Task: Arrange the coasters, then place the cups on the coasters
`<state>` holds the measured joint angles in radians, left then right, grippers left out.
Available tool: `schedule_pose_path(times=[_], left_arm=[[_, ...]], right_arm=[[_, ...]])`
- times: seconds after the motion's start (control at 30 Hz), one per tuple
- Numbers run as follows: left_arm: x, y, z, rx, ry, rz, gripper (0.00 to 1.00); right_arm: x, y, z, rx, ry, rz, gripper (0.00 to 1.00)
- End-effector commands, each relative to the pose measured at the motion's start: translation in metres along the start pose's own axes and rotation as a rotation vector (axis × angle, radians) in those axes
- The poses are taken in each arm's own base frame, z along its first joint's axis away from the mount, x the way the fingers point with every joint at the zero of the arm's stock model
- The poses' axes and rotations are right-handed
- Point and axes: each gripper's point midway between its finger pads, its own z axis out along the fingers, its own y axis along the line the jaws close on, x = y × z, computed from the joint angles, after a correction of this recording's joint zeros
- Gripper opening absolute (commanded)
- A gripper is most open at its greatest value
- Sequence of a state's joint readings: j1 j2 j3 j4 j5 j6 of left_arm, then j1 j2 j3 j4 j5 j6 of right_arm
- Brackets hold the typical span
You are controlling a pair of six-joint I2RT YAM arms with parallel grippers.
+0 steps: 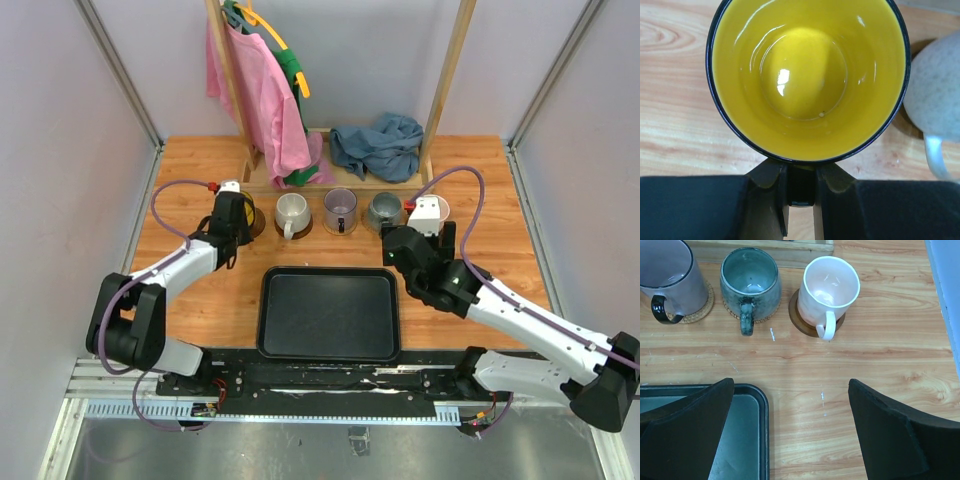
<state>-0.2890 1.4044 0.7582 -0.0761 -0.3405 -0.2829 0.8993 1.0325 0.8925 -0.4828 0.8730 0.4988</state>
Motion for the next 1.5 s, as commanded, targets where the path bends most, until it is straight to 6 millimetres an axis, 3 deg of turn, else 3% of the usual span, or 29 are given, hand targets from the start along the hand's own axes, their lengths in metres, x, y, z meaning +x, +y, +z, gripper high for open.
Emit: schedule_pose_path(times=[0.0, 0.2, 0.8, 1.47], left_arm=[[-0.059, -0.009, 0.008, 0.046, -0.158, -0.051, 0.01], [-0.061, -0.013, 0.020, 0.067, -0.140, -0.041, 0.00], [-0.036, -0.015, 0.045, 0.057, -0.047, -0.008, 0.01], [-0.026, -0.009, 0.033, 0.046, -0.017, -0.016, 0.00]], right_arm=[[0.005, -0.001, 0.005, 0.006, 0.017, 0.004, 0.98], [0.004, 0.003, 0.006, 0.002, 0.022, 0.000, 0.98], [0.006, 0.006, 0.007, -0.003, 0.033, -0.008, 0.98], [0.012, 0.011, 0.008, -0.019, 0.055, -0.004, 0.98]])
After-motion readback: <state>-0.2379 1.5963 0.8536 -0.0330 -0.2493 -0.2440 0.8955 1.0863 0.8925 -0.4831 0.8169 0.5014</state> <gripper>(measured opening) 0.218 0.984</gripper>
